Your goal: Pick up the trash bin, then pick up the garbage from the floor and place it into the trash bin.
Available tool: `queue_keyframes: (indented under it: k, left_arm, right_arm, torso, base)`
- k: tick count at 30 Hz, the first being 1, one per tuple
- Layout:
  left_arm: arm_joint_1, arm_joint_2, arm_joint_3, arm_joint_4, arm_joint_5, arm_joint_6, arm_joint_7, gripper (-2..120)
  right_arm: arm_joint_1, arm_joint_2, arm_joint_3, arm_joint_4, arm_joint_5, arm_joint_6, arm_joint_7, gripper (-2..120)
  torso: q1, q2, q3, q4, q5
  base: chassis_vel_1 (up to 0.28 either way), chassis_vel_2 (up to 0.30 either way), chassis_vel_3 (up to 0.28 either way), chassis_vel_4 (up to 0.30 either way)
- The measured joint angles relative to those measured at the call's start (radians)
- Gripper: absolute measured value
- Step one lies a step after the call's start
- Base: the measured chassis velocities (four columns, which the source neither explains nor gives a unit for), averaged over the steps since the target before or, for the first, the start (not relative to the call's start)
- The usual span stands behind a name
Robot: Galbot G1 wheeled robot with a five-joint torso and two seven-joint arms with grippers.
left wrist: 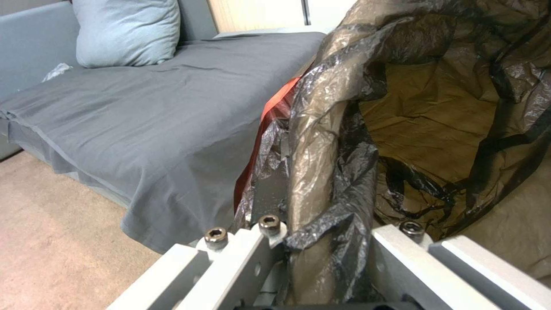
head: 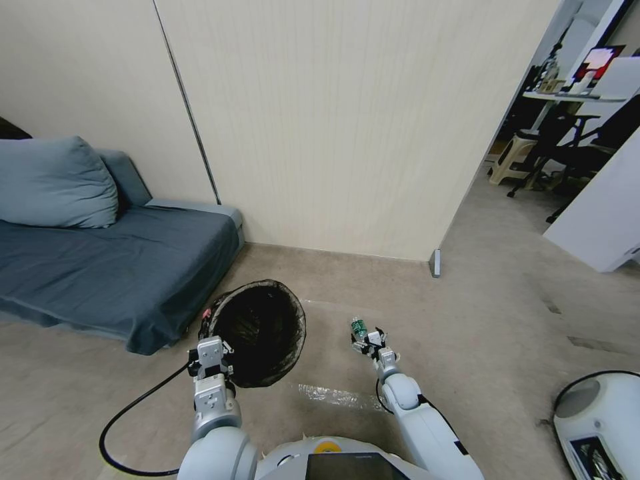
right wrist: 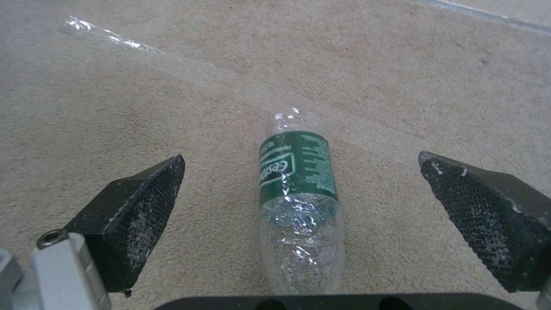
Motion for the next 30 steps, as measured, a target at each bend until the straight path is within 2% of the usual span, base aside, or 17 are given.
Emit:
queue_keyframes:
  k: [14,24,30]
  left_arm:
    - [0.008,0.001,-0.003,-0.006,0.013,-0.013,-0.001,1]
    - [0.009,0.001,-0.004,-0.005,0.015,-0.018,-0.001,1]
    - [0.011,0.001,-0.004,-0.007,0.018,-0.020,-0.003,1]
  right_arm:
    - [0.045,0.022,0.018,-0.136,0.025,0.004,-0.039,99]
    - [0.069,0.029,0.043,-0.212,0.024,0.030,-0.065,89]
    - [0.072,0.030,0.054,-0.231,0.022,0.046,-0.071,74]
  torso:
    - [0.000,0.000,0.000,-0.0001,0.0000]
    - [0.000,0.000,0.000,0.0000,0.0001]
    - [0.000,0.000,0.000,-0.0001,0.0000]
  base:
    - [0.000,0.000,0.000,0.000]
    - [0.000,0.000,0.000,0.000]
    - [0.000,0.000,0.000,0.000]
